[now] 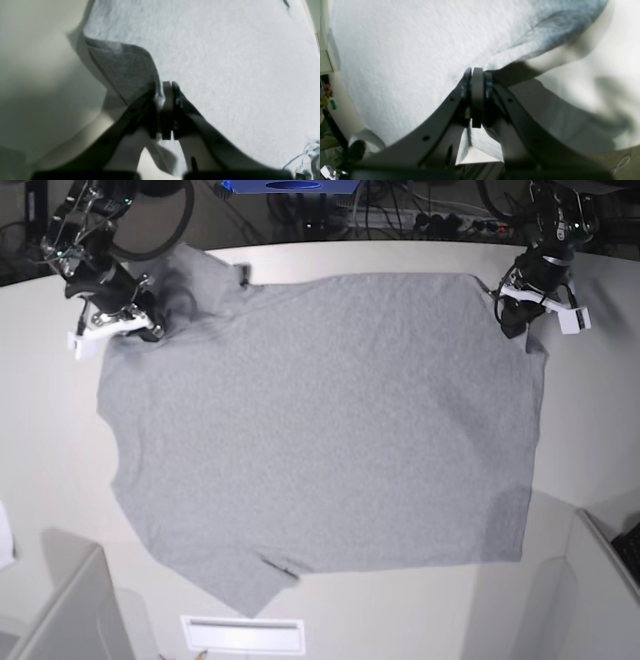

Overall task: Fold the T-shirt properly
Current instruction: 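Close both grippers on the shirt's shoulder edges, then lift the shoulder edges and pull them toward the robot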

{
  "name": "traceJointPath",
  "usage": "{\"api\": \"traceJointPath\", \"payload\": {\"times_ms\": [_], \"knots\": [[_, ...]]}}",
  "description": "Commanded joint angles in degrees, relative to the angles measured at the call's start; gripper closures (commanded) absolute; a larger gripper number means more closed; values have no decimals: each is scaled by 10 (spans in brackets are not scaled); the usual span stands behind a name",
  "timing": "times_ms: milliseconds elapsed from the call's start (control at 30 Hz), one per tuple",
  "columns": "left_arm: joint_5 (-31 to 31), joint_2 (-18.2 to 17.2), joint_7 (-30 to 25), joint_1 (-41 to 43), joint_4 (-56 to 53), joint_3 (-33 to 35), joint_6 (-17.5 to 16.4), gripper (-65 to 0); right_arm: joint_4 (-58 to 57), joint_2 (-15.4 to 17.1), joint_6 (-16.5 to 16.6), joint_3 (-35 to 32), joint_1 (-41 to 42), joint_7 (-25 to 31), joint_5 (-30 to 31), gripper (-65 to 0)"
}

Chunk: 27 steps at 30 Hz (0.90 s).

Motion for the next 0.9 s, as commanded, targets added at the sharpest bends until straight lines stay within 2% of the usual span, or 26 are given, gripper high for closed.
{"api": "traceJointPath", "payload": {"times_ms": [0,100,167,300,633,767,867], "knots": [[-5,-5,-7,-6,9,-4,-4,0,11,4,2,3,2,6,5,0],[-6,-5,-7,-13,9,-4,-3,0,11,4,1,3,15,5,5,0],[-7,-5,-7,-13,19,-5,11,0,11,4,-4,3,24,5,5,0],[-7,-5,-8,-13,60,-5,43,0,12,7,-56,-2,42,5,6,0],[-6,-5,-7,-55,62,-5,62,0,10,8,-61,2,126,-37,4,0],[-6,-5,-7,-69,61,-4,89,0,-4,8,-85,-1,153,-49,3,0],[-6,-5,-7,-78,61,-4,106,0,-30,9,-85,-2,168,-49,3,0]]}}
